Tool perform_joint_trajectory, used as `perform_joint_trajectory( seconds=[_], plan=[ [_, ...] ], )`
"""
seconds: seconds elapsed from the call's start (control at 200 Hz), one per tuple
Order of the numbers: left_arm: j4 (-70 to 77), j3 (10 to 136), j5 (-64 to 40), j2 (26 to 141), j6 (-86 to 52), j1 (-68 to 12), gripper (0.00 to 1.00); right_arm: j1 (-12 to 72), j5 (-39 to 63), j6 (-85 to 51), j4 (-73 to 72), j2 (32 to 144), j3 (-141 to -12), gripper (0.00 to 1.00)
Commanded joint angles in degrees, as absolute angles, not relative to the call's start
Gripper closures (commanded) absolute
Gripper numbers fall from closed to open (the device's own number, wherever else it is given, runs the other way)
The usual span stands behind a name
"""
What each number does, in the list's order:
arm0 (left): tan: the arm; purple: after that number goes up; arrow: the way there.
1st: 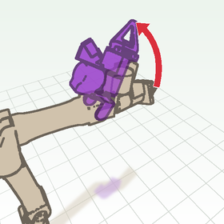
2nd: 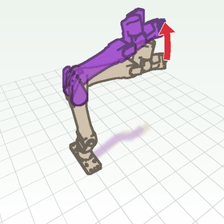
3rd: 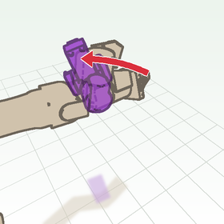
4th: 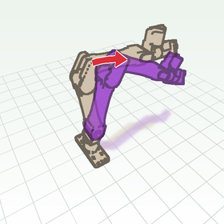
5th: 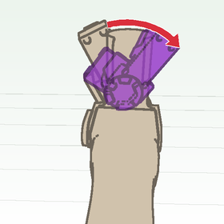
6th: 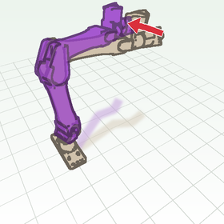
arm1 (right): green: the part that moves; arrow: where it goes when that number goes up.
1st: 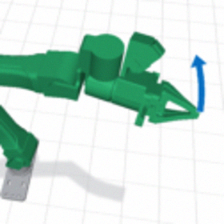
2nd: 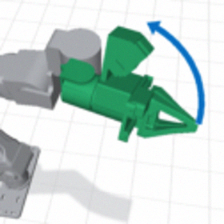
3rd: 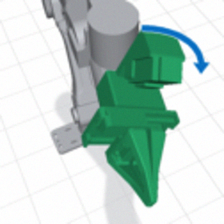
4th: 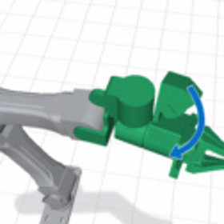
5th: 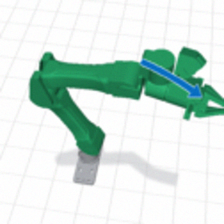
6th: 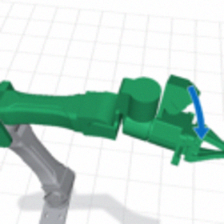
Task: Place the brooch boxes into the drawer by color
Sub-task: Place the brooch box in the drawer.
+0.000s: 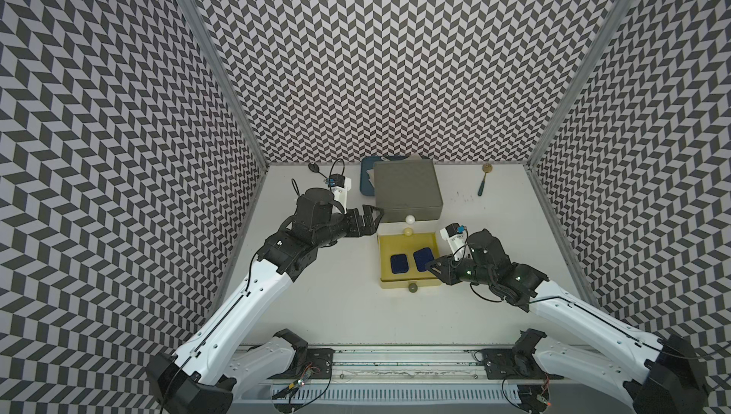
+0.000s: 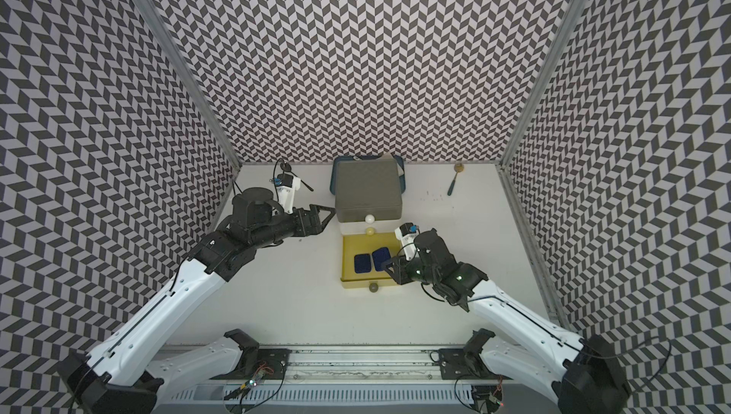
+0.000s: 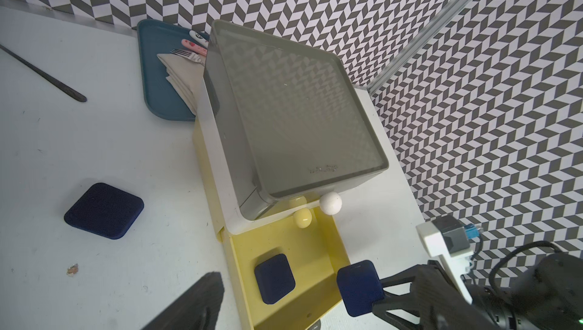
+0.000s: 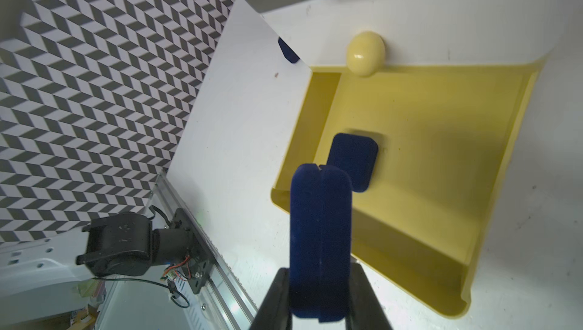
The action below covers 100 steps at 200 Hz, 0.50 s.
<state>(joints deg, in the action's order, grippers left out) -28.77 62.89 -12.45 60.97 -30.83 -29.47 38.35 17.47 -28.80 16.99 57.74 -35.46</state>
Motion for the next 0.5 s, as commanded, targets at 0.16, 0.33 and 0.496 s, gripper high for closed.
perform_joint_trajectory(
  seconds=[0.16,0.33,0.496],
  plan=[
    [-27.51,61.97,-12.77,61.44,-29.54,-28.92,0.0,36.57,19.22,-27.21,15.42,65.4,-39.69,0.82],
    [-28.12,61.54,-12.23,61.0,-29.17,-28.63,0.0,36.21,22.41,-26.02,14.43,71.54,-40.45,0.81],
    [-28.13,61.11,-12.54,61.35,-28.94,-28.39,0.0,36.04,20.79,-26.28,12.45,72.5,-40.5,0.81]
  ],
)
